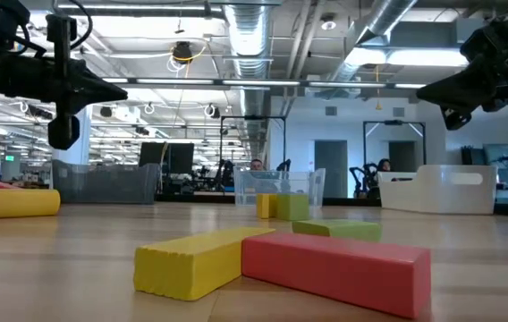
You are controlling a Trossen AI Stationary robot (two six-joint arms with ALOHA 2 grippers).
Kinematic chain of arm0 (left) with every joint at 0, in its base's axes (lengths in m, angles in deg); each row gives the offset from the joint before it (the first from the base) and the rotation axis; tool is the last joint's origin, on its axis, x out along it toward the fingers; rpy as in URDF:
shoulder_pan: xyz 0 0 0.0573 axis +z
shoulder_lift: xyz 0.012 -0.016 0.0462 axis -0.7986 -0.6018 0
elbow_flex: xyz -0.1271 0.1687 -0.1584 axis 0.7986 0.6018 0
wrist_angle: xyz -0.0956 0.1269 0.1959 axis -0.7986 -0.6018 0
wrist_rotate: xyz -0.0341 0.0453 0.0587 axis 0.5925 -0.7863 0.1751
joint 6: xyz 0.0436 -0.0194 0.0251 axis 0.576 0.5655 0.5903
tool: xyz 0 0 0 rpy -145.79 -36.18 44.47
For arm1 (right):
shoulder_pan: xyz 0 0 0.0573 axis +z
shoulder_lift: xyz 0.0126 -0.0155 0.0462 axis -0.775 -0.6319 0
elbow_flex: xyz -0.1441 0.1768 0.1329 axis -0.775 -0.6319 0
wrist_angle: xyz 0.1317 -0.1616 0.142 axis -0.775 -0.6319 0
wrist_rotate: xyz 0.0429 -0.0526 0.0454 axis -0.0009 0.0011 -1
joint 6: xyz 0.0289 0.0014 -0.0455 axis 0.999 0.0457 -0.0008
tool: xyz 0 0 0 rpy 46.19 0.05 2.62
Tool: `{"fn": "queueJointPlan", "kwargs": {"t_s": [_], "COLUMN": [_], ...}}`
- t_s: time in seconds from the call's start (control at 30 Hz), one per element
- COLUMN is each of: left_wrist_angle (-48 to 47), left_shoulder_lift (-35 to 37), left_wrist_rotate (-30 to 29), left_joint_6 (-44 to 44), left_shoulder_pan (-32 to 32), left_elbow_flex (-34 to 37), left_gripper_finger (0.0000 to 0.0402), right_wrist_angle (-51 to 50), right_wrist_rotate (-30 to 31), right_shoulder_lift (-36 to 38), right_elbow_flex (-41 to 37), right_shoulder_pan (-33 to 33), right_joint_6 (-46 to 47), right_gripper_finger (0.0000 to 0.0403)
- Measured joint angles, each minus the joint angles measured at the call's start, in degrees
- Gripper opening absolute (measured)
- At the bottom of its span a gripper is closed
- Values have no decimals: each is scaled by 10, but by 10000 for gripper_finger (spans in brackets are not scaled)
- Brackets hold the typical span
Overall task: Sort & place blocks by color
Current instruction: Put the orange block into the white bin
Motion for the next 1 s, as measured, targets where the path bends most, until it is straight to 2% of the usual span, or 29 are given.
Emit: {"fn": "queueJointPlan", "kwargs": {"t_s": [0.07, 0.23, 0.47, 0.57, 0.8, 1.0], "left_wrist_angle": [2, 32, 141, 144, 128, 34], "left_shoulder_lift": [0, 0, -7, -25, -140, -276], "left_wrist_rotate": [-11, -18, -25, -28, -14, -12], "left_joint_6": [-26, -2, 107, 169, 309, 440], "left_shoulder_pan": [0, 0, 0, 0, 0, 2], "left_elbow_flex": [0, 0, -2, -25, -125, -255], "left_gripper_finger": [0, 0, 0, 0, 0, 0], "right_wrist_angle": [5, 40, 156, 201, 249, 243], "right_wrist_rotate": [0, 8, 33, 34, 52, 51], "right_shoulder_lift": [0, 0, 0, 0, -30, -150], "right_elbow_flex": [0, -4, -3, -2, 15, 108], "right_shoulder_pan": [0, -8, -29, -37, -41, -31], "right_joint_6": [0, -28, 3, 2, 15, -21], "right_gripper_finger": [9, 9, 9, 9, 9, 9]}}
